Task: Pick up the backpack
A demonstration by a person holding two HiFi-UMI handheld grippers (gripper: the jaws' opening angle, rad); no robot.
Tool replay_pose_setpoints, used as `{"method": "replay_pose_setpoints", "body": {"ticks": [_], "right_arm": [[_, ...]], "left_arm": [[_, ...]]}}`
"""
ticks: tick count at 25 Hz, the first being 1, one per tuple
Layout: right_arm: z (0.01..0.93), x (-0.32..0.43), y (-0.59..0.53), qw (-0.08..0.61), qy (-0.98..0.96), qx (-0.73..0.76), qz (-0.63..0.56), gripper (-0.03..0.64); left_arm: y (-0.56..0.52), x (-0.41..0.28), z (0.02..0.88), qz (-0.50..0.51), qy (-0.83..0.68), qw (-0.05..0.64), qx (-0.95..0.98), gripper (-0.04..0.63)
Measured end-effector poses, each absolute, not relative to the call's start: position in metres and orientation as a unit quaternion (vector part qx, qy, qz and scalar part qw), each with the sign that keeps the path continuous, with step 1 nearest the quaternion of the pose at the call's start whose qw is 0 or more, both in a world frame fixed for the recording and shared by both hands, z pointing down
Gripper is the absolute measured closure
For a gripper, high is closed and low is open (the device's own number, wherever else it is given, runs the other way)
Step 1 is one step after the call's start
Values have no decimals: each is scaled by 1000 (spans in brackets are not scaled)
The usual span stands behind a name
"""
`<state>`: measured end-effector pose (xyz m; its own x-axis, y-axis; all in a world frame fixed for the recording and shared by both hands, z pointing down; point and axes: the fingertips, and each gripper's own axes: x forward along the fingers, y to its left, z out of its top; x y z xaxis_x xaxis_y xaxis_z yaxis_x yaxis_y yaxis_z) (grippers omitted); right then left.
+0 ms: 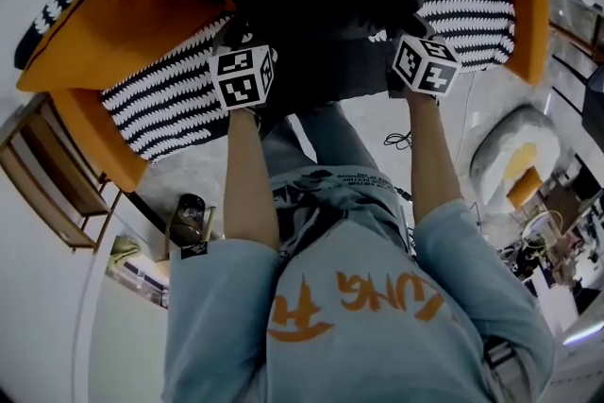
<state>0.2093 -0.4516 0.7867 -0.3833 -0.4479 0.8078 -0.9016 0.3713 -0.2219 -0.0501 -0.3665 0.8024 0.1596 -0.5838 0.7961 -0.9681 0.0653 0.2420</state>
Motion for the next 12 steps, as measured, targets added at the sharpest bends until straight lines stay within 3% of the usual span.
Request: {"method": "replay_pose_setpoints", "body": {"ticks": [12], "right_arm": [[729,207,-400,294,-751,481,344,569]], "left_arm": [[-317,-53,742,219,-622,387,645,491]]}}
